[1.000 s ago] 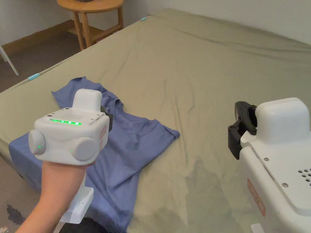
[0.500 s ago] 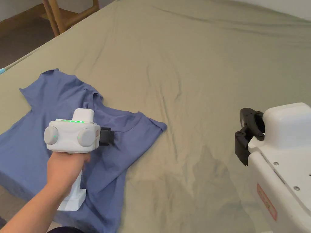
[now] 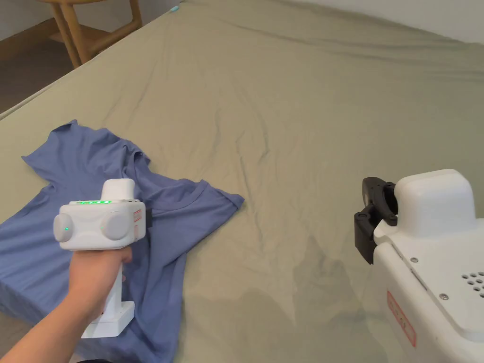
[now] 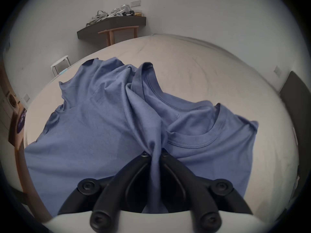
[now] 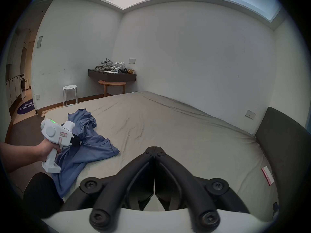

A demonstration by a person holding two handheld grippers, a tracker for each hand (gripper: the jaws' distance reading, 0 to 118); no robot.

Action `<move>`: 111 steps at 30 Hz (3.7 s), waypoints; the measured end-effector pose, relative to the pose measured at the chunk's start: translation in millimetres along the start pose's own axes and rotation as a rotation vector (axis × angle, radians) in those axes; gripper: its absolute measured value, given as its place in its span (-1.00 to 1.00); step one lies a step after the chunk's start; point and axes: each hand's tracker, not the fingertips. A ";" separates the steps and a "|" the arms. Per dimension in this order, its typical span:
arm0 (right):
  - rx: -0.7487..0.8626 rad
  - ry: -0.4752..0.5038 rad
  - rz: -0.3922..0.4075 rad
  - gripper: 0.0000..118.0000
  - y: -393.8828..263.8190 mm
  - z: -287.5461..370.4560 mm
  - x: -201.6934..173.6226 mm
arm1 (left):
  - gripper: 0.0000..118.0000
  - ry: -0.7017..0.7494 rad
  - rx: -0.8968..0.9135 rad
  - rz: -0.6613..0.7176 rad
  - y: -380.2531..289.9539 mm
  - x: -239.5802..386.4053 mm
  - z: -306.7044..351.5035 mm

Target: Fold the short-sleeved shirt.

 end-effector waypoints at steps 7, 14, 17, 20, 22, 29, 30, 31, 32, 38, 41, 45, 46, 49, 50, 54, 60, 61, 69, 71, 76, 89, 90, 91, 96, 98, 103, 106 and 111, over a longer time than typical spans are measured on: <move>0.049 -0.058 -0.019 -0.98 8.2 40.2 15.7 | -0.97 -0.048 0.286 0.072 10.0 6.7 99.0; 0.136 -0.083 -0.037 -0.98 21.0 86.9 25.2 | -0.97 -0.096 0.597 0.017 43.5 17.8 224.5; 0.166 -0.085 -0.054 -0.98 24.0 102.2 28.7 | -0.97 -0.127 0.685 -0.018 59.4 28.8 271.8; 0.200 -0.097 -0.060 -0.98 26.2 118.5 32.6 | -0.97 -0.125 0.782 -0.109 72.9 48.7 317.1; 0.220 -0.110 -0.064 -0.98 27.1 130.0 37.8 | -0.97 -0.148 0.846 -0.132 83.3 61.2 342.9; 0.263 -0.214 -0.106 -0.98 25.7 172.4 68.8 | -0.98 -0.153 1.044 -0.285 120.0 133.0 424.5; 0.269 -0.233 -0.115 -0.98 24.0 181.2 74.1 | -0.98 -0.145 1.079 -0.333 126.2 146.7 432.7; 0.275 -0.249 -0.120 -0.98 21.9 188.5 78.8 | -0.98 -0.173 1.108 -0.364 131.7 157.5 439.1; 0.279 -0.270 -0.121 -0.98 19.7 196.1 83.8 | -0.98 -0.191 1.130 -0.384 137.4 169.5 446.1; 0.262 -0.408 -0.119 -0.98 3.3 230.4 115.9 | -0.98 -0.271 1.188 -0.492 155.2 250.9 456.1; 0.240 -0.460 -0.139 -0.98 -6.7 239.1 132.3 | -0.98 -0.330 1.160 -0.545 150.0 291.4 437.6; 0.197 -0.510 -0.167 -0.98 -23.4 244.9 153.5 | -0.98 -0.379 1.044 -0.651 126.8 353.1 382.1; 0.184 -0.519 -0.172 -0.98 -27.9 244.2 158.6 | -0.98 -0.389 1.010 -0.676 119.7 367.3 365.7; 0.139 -0.548 -0.189 -0.98 -43.0 239.8 172.9 | -0.98 -0.427 0.860 -0.770 91.0 417.8 302.2; 0.123 -0.554 -0.200 -0.98 -49.3 237.5 178.6 | -0.98 -0.432 0.810 -0.806 78.5 436.2 277.5; 0.021 -0.571 -0.235 -0.98 -75.4 220.0 198.3 | -0.98 -0.393 0.582 -0.928 18.0 508.0 184.9; -0.089 -0.595 -0.268 -0.98 -111.1 197.3 221.2 | -0.91 -0.452 0.321 -0.958 -49.0 556.5 87.6; -0.102 -0.595 -0.284 -0.98 -116.7 193.1 225.9 | -0.69 -0.466 0.288 -0.968 -59.8 560.5 79.5; -0.157 -0.572 -0.318 -0.98 -135.1 167.9 233.7 | 0.91 -0.513 0.169 -0.888 -68.8 528.2 70.7; -0.156 -0.556 -0.311 -0.98 -132.3 165.5 229.5 | 0.91 -0.528 0.239 -0.807 -56.3 506.4 89.9; -0.110 -0.523 -0.264 -0.98 -107.7 165.0 216.8 | 0.92 -0.561 0.436 -0.623 -13.7 433.2 173.7; 0.136 -0.447 -0.135 -0.98 -17.2 183.2 155.7 | -0.58 -0.458 0.817 -0.423 -20.6 302.7 349.1; 0.149 -0.447 -0.124 -0.98 -14.5 184.0 147.7 | -0.94 -0.429 0.833 -0.411 -27.6 300.0 353.6; 0.158 -0.444 -0.116 -0.98 -13.0 185.2 140.0 | -1.00 -0.399 0.859 -0.403 -34.8 296.8 357.3; 0.171 -0.427 -0.113 -0.98 -12.0 186.6 117.2 | -1.00 -0.410 0.811 -0.370 -57.3 284.8 362.2; 0.173 -0.401 -0.142 -0.98 -13.0 190.1 114.0 | -1.00 -0.421 0.803 -0.367 -66.4 279.6 361.2; 0.165 -0.436 -0.064 -0.98 -13.1 188.9 105.1 | -1.00 -0.355 0.816 -0.387 -68.1 276.4 356.6; 0.169 -0.450 -0.046 -0.98 -11.9 189.3 101.4 | -1.00 -0.320 0.856 -0.389 -65.0 275.7 359.0; 0.175 -0.445 -0.062 -0.98 -11.5 186.6 104.8 | -1.00 -0.313 0.873 -0.422 -61.9 278.1 358.4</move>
